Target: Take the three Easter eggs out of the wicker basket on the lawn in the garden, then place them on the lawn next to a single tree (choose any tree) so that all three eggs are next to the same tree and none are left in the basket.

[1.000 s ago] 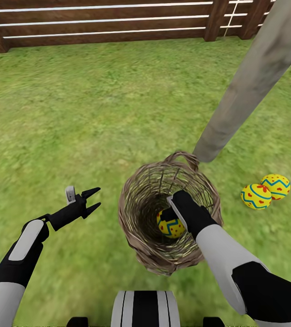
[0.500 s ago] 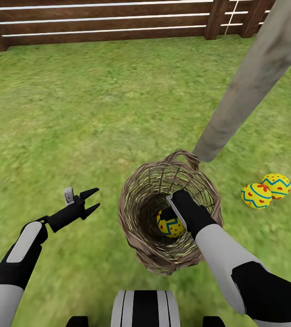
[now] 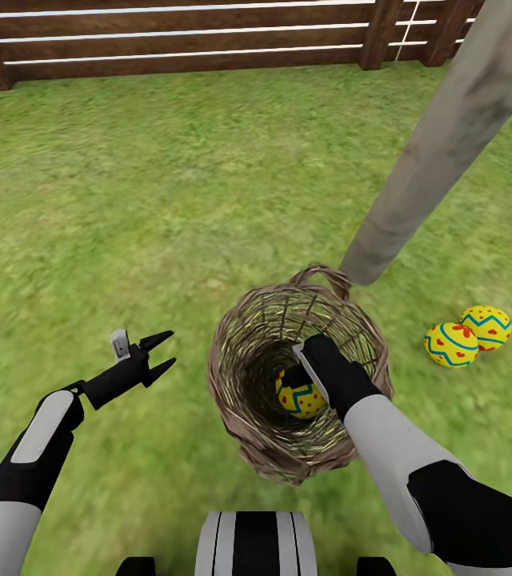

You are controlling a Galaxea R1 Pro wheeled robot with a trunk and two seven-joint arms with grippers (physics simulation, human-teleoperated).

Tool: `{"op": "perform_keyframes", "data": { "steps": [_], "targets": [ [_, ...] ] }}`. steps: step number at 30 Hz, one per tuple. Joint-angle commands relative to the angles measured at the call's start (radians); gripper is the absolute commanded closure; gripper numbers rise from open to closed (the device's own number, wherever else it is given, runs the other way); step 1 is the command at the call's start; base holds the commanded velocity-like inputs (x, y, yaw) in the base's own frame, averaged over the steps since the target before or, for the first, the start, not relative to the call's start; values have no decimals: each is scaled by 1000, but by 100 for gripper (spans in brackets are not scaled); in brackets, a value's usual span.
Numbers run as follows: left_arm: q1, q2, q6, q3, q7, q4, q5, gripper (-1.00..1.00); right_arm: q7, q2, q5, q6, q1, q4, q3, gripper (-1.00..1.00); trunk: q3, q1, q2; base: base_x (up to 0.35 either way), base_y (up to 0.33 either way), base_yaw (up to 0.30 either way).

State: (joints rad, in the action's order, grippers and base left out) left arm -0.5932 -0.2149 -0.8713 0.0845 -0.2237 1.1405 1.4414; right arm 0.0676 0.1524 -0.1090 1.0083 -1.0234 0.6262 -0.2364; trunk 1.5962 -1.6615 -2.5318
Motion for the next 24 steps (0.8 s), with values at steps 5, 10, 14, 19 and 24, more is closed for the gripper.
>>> {"op": "perform_keyframes", "data": {
  "steps": [5,10,14,19,24],
  "targets": [
    [0,0,-5,1,-5,0,-4,-100,6,-1,2,4,0,-127,-1,100,-3,0,0,0,0,0],
    [0,0,-6,0,-5,2,-4,-100,6,-1,1,4,0,-126,-1,100,-23,3,1,0,0,0],
    [0,1,-6,0,-5,2,-4,-100,6,-1,0,4,0,-126,-1,100,-38,4,2,0,0,0],
    [0,2,-6,0,-5,2,-4,-100,6,-1,0,3,0,-126,-1,100,-57,7,3,0,0,0],
    [0,2,-6,0,-5,2,-5,-100,6,0,0,3,0,-126,-3,100,-77,9,5,0,0,0]
  ]
}}
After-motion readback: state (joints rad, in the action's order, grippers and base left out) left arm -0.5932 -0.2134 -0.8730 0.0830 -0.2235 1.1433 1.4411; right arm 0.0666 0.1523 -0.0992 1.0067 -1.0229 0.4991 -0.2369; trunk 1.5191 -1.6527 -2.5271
